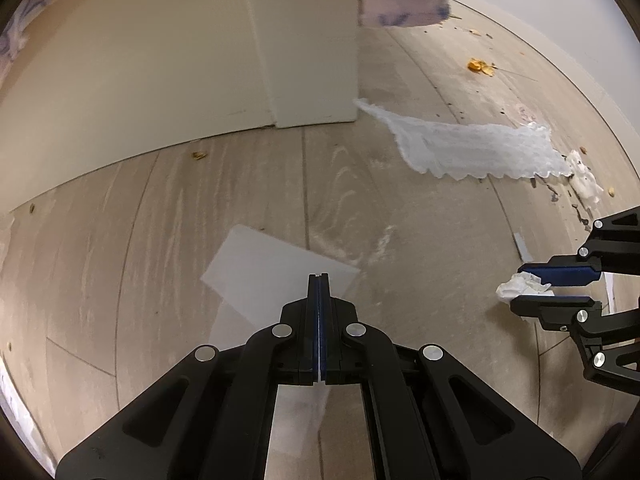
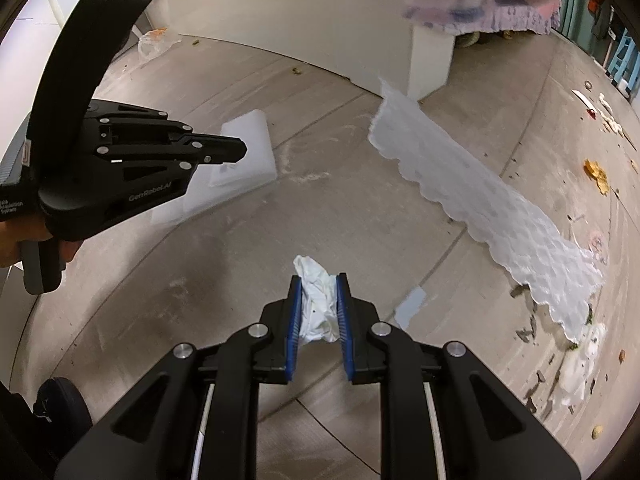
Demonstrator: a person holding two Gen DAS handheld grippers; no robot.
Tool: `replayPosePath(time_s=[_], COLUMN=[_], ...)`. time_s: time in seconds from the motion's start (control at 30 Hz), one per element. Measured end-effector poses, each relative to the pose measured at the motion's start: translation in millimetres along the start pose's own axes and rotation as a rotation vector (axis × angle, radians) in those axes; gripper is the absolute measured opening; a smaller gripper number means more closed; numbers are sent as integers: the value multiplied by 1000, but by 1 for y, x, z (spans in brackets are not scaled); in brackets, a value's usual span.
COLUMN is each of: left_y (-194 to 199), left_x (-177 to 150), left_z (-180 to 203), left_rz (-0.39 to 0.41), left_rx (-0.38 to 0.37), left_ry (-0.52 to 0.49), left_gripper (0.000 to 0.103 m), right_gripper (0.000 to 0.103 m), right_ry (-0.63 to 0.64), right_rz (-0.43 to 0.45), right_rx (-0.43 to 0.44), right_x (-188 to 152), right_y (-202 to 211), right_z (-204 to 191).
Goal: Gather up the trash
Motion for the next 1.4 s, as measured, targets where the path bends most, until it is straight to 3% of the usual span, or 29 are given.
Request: replayPosePath(time_s=[0.1,0.13,0.17,0.23,0.33,0.53,0.7,1.13,1.2,1.27,1.33,1.4], left_y=[2,3,3,7,9,2,-13,-25,-25,-30,-34,-34], left_x=[-2,-2,-2,-1,1,5,10,13,13,11,10,9], left_z=[-5,-6,-6,-8,-9,-18,-29,-27,-25,-23,-20,-19], left_rz=[-1,0,4,23,33,25,19,24,22,3,-10,-6], left_rx=[10,16,23,40,62,95,76,58,51,40,31,28], left_ry=[12,14,20,30,21,19,84,100,94,82,78,81], left_gripper=[4,19,42,64,81,84,84,84,72,50,42,40], right_gripper=[18,18,18,18,18,18,18,18,18,18,18,18], right_ry=[9,11,12,14,16,13,12,-7,-7,-7,-6,-5], right_rz=[5,7,8,9,8,10,-2,-9,-9,-8,-8,-8], right_rx=[8,9,11,13,15,15,3,-12,-10,-7,-7,-5], right_x=[4,4,4,6,7,5,4,1,0,1,0,0], right_y=[-1,-1,-1,-2,-3,-2,-2,4,3,3,3,4], right_z=[-4,-4,-5,-6,-7,-8,-3,1,1,1,0,0])
Point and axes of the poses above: each gripper's, at about its wrist camera, not at the fingertips, and y roughly against the way its jaws point, z to its right, x to its top, the point moved 5 cm from there along -y, roughly the way its jaws point, and after that the axes turned 10 degrees about -x, right-handed, at the moved point
